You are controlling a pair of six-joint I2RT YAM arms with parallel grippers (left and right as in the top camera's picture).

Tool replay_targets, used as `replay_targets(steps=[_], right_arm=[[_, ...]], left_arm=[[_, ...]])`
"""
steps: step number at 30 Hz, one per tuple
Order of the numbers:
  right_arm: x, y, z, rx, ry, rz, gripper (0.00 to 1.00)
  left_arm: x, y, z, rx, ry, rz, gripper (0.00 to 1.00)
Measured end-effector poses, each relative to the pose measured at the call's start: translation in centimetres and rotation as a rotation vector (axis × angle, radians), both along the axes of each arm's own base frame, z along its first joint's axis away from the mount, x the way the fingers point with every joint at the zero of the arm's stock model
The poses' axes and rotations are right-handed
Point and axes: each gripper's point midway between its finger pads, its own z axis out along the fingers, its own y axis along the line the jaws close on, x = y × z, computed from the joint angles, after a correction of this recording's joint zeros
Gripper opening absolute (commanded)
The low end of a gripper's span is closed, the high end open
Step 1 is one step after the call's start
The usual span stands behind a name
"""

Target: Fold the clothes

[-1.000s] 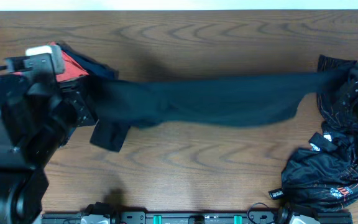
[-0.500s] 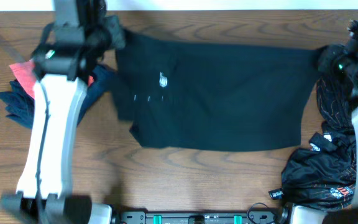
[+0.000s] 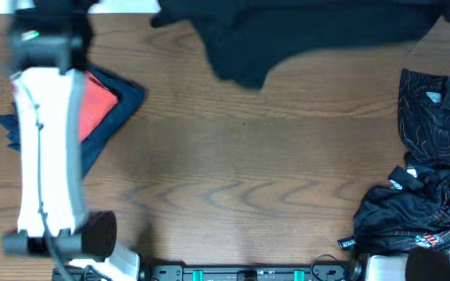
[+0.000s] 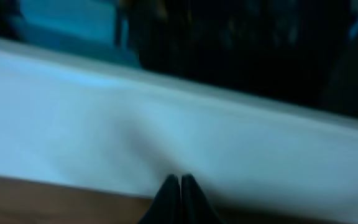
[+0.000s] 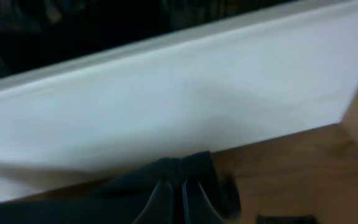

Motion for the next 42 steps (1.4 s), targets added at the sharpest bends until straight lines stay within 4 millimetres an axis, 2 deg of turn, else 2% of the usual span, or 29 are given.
replay_targets(steps=[2, 4, 7, 8, 9, 12, 14, 16, 17, 19, 21, 22, 26, 29, 35, 38, 39, 42], right_arm=[[-1.1, -0.1, -0.8, -0.002, 0.051, -0.019, 0.01], [-2.1, -0.6, -3.2, 0.002, 0.155, -0.050, 0.01], [-2.9, -1.5, -9.1, 0.012, 0.361, -0.102, 0.01], [-3.0, -1.7, -11.1, 0.016, 0.427, -0.111, 0.01], [-3.3, -1.9, -13.8, 0.022, 0.510, -0.120, 0.01], [-4.0, -2.2, -20.1, 0.037, 0.702, -0.130, 0.01], [-4.7, -2.1, -22.9, 0.044, 0.788, -0.132, 0.01], [-5.6, -2.0, -24.8, 0.050, 0.848, -0.132, 0.01], [-6.1, -2.0, -25.5, 0.051, 0.875, -0.132, 0.01], [-6.5, -2.0, -26.1, 0.049, 0.895, -0.136, 0.01], [-6.8, -2.0, -26.5, 0.046, 0.910, -0.138, 0.01], [-6.9, -2.1, -26.7, 0.045, 0.914, -0.139, 0.01], [-7.2, -2.1, -27.0, 0.044, 0.930, -0.141, 0.01], [-7.2, -2.0, -27.0, 0.045, 0.932, -0.141, 0.01], [-7.3, -2.0, -27.1, 0.045, 0.934, -0.141, 0.01], [-7.3, -2.0, -27.1, 0.044, 0.934, -0.141, 0.01], [-7.3, -2.0, -27.1, 0.044, 0.935, -0.141, 0.01], [-7.3, -2.0, -27.1, 0.044, 0.935, -0.141, 0.01]], left_arm=[[-2.1, 0.9, 0.4, 0.001, 0.037, 0.019, 0.06], [-4.6, 0.9, -1.0, 0.001, 0.138, 0.020, 0.06], [-7.0, 0.4, -6.1, 0.005, 0.363, 0.007, 0.06], [-7.5, 0.2, -8.5, 0.004, 0.459, 0.000, 0.06], [-7.9, -0.1, -11.2, 0.000, 0.559, -0.012, 0.06], [-8.3, -1.1, -17.5, -0.024, 0.770, -0.056, 0.06], [-8.1, -2.4, -21.7, -0.054, 0.882, -0.106, 0.06], [-7.7, -3.7, -24.3, -0.076, 0.931, -0.152, 0.06], [-7.4, -4.5, -25.5, -0.083, 0.939, -0.177, 0.10], [-6.6, -6.4, -27.6, -0.086, 0.938, -0.237, 0.44], [-6.1, -8.7, -29.2, -0.084, 0.926, -0.292, 0.60], [-5.9, -9.7, -29.9, -0.079, 0.920, -0.319, 0.64], [-5.5, -14.1, -32.7, -0.058, 0.914, -0.415, 0.68], [-5.9, -17.2, -35.8, -0.039, 0.968, -0.475, 0.68], [-7.9, -23.1, -44.0, -0.030, 1.118, -0.591, 0.69], [-9.1, -25.0, -47.0, -0.032, 1.175, -0.620, 0.69], [-9.4, -25.5, -47.6, -0.037, 1.187, -0.630, 0.70], [-9.5, -27.5, -47.4, -0.060, 1.161, -0.672, 0.73]])
